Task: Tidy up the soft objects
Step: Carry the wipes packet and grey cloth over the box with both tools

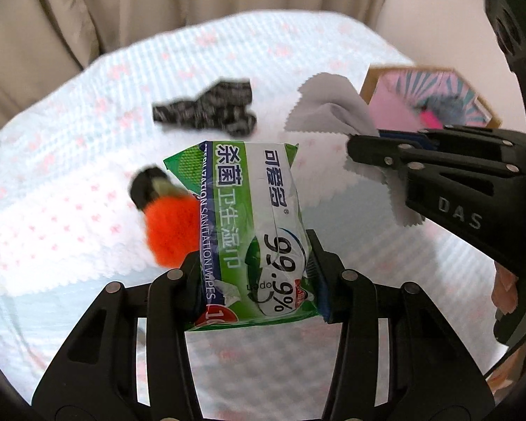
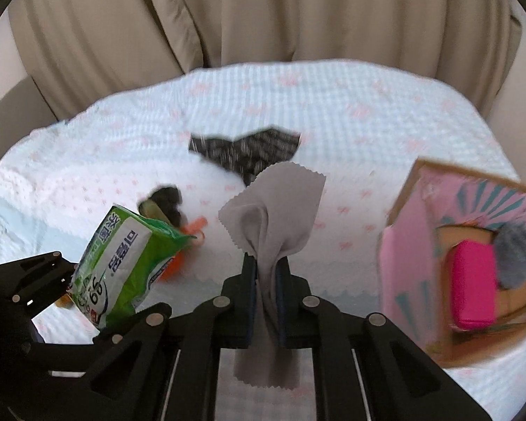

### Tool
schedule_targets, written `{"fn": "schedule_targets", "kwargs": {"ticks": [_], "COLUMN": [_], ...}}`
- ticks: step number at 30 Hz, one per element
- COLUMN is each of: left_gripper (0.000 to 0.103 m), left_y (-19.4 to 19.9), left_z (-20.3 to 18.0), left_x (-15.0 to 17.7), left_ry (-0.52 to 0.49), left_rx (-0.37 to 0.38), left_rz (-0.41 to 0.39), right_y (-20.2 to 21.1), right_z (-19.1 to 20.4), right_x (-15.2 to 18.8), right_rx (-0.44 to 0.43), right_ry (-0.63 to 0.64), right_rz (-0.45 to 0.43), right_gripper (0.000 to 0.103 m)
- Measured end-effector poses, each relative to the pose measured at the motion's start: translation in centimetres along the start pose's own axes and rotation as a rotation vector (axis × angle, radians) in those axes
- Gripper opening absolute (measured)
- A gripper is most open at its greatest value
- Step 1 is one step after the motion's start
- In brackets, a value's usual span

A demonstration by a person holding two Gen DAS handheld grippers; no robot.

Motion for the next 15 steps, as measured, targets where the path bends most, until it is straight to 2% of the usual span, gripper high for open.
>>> {"fn": "schedule_targets", "kwargs": {"ticks": [7,10,15], "left_gripper": [0.042,0.042,0.042], "left_y": [9.0,12.8,17.0], "left_z": [0.2,-0.1,-1.6], "left_x": [-5.3,-7.8,-11.7], "left_ry": [0.042,0.04,0.049], "left_rx": [-0.036,-0.058,-0.07], "left_rz": [-0.088,-0.132,-0.178], "right_y": [9.5,13.1,18.3], "right_z": [0.2,-0.1,-1.7], "right_x": [-3.8,-5.3,-7.8], "right_rx": [0.012,-0.01,-0.016], "right_ry": [-0.046,-0.09,-0.136], "right_rz": [-0.079,-0.096,-0.129], "right_gripper": [0.009,0.009,0.009]}}
Point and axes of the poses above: each gripper's, at about its wrist camera, not at the fingertips, and y roughly against the way its jaws point, z to its left, x to its underside, the point moved 6 cm from there along -y, roughly the way its jaws point, and after that the axes turned 12 degrees about -y, right-handed, at the moved point
